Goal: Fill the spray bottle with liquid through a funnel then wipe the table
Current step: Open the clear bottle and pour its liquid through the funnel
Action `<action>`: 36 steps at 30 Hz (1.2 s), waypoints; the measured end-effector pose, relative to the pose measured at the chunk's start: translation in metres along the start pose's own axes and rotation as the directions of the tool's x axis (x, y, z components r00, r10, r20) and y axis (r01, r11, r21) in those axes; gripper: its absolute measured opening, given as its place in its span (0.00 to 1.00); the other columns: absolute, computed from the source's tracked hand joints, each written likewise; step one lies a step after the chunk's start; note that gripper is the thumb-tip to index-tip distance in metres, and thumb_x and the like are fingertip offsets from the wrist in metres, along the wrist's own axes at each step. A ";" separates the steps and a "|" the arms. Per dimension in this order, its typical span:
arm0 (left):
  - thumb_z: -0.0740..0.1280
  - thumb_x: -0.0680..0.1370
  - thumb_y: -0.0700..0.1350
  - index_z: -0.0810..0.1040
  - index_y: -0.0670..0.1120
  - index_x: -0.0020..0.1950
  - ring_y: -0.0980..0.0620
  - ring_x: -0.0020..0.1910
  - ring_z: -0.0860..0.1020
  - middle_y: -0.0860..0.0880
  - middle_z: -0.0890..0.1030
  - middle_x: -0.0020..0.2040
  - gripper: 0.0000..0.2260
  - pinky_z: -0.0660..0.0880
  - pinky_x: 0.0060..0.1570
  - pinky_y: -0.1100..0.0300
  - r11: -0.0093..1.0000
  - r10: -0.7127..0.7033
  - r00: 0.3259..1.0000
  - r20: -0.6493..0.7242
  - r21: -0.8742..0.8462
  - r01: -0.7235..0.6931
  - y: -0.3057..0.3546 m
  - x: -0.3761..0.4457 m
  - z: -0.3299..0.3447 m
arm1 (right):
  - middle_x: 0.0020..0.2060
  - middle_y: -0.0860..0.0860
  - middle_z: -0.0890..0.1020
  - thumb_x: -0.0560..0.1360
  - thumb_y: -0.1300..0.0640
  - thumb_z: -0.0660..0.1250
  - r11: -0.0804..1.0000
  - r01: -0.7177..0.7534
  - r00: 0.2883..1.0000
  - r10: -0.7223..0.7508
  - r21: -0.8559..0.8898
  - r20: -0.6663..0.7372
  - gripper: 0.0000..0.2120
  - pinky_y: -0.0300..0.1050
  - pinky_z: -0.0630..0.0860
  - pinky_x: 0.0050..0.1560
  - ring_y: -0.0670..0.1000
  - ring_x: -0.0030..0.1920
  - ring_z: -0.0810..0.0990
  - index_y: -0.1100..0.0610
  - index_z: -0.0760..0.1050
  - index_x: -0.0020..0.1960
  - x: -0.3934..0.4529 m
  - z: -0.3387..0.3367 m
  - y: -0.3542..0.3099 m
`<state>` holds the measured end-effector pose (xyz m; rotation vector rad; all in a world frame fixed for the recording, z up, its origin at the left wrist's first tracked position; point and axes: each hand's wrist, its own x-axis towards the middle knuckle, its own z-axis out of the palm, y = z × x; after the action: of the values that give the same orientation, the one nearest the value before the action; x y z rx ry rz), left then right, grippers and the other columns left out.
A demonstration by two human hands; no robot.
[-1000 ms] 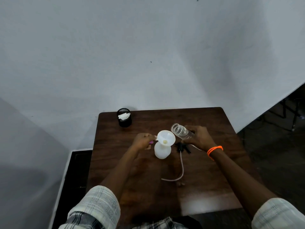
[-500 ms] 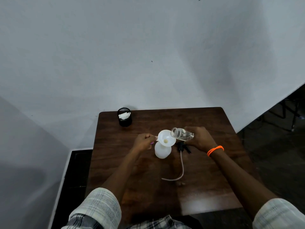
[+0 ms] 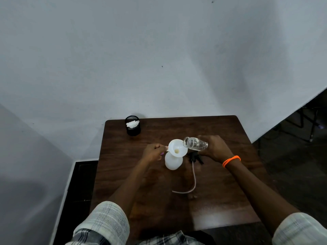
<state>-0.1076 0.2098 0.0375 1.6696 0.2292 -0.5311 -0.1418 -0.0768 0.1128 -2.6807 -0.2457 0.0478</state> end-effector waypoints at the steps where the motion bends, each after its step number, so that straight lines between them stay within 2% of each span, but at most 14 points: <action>1: 0.75 0.76 0.44 0.85 0.38 0.45 0.54 0.29 0.73 0.48 0.78 0.33 0.09 0.72 0.32 0.59 1.000 0.005 1.000 -0.002 -0.002 -0.005 0.000 -0.001 0.000 | 0.41 0.48 0.86 0.68 0.43 0.77 1.000 -0.001 1.000 0.001 -0.010 -0.008 0.16 0.53 0.81 0.40 0.47 0.40 0.84 0.50 0.82 0.51 -0.001 -0.002 -0.002; 5: 0.74 0.76 0.45 0.86 0.40 0.45 0.54 0.29 0.74 0.46 0.79 0.35 0.08 0.74 0.34 0.58 1.000 0.019 1.000 -0.002 0.009 -0.019 0.001 -0.002 0.000 | 0.49 0.54 0.88 0.67 0.48 0.81 0.998 -0.008 1.000 0.006 -0.063 -0.029 0.23 0.55 0.82 0.47 0.55 0.48 0.86 0.55 0.83 0.59 -0.001 -0.009 -0.007; 9: 0.74 0.76 0.45 0.85 0.39 0.45 0.55 0.28 0.73 0.47 0.79 0.35 0.08 0.73 0.32 0.60 1.000 0.017 1.000 0.002 0.019 -0.017 0.001 -0.003 0.000 | 0.49 0.50 0.87 0.67 0.42 0.79 0.996 -0.028 1.000 0.027 -0.090 -0.015 0.25 0.52 0.82 0.46 0.53 0.48 0.86 0.51 0.83 0.61 0.001 -0.013 -0.011; 18: 0.74 0.77 0.44 0.85 0.38 0.46 0.55 0.28 0.72 0.48 0.77 0.33 0.09 0.70 0.28 0.61 1.000 -0.005 1.000 0.002 0.014 0.005 0.002 -0.004 0.001 | 0.52 0.48 0.87 0.68 0.40 0.77 0.993 -0.037 0.999 0.037 -0.112 -0.005 0.26 0.51 0.82 0.47 0.50 0.49 0.85 0.49 0.81 0.63 0.001 -0.018 -0.011; 23: 0.73 0.77 0.42 0.85 0.37 0.46 0.52 0.27 0.71 0.49 0.75 0.30 0.08 0.68 0.28 0.60 1.000 -0.001 1.000 0.007 -0.018 0.001 0.002 -0.007 0.002 | 0.53 0.52 0.87 0.68 0.46 0.80 0.989 -0.034 0.999 0.029 -0.145 -0.038 0.26 0.52 0.82 0.48 0.54 0.51 0.85 0.54 0.82 0.63 -0.003 -0.024 -0.020; 27: 0.73 0.77 0.42 0.85 0.38 0.46 0.52 0.27 0.71 0.49 0.76 0.30 0.07 0.69 0.27 0.61 1.000 -0.015 1.000 -0.006 -0.002 0.015 0.003 -0.007 0.002 | 0.57 0.52 0.86 0.70 0.45 0.79 0.986 -0.054 0.998 0.051 -0.160 -0.027 0.28 0.53 0.81 0.52 0.55 0.56 0.85 0.54 0.81 0.66 -0.004 -0.027 -0.022; 32: 0.73 0.77 0.42 0.84 0.35 0.48 0.53 0.26 0.70 0.48 0.76 0.30 0.10 0.68 0.26 0.61 1.000 -0.026 1.000 -0.003 0.003 0.026 0.003 -0.008 0.002 | 0.59 0.51 0.85 0.71 0.46 0.78 0.977 -0.067 0.998 0.066 -0.200 -0.014 0.27 0.49 0.78 0.51 0.54 0.57 0.83 0.53 0.79 0.68 -0.004 -0.030 -0.025; 36: 0.73 0.77 0.43 0.85 0.37 0.47 0.53 0.27 0.71 0.49 0.75 0.29 0.08 0.68 0.27 0.61 0.999 -0.035 0.999 -0.006 0.006 0.035 0.003 -0.009 0.002 | 0.62 0.50 0.83 0.72 0.46 0.77 0.971 -0.080 0.996 0.083 -0.226 0.006 0.28 0.47 0.75 0.52 0.54 0.60 0.82 0.52 0.77 0.70 -0.003 -0.032 -0.027</action>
<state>-0.1144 0.2084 0.0443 1.6758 0.2612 -0.5537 -0.1471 -0.0671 0.1530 -2.9168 -0.1533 0.0703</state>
